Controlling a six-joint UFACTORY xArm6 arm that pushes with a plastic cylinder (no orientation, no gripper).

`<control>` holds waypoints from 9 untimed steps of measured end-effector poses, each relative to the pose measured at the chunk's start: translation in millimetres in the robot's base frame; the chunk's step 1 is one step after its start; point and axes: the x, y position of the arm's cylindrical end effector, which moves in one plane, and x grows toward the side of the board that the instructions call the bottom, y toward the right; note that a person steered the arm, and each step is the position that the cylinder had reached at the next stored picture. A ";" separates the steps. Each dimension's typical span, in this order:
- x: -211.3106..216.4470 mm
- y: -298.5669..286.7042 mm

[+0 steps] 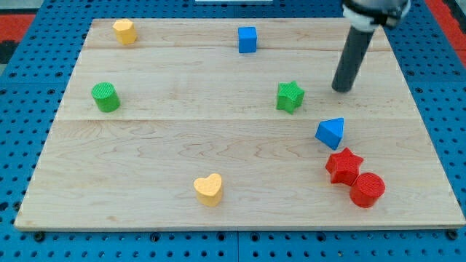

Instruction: Push the blue cube closer to the blue triangle

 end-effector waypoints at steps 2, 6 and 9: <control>-126.4 -108.5; -123.9 -132.3; -81.1 -69.6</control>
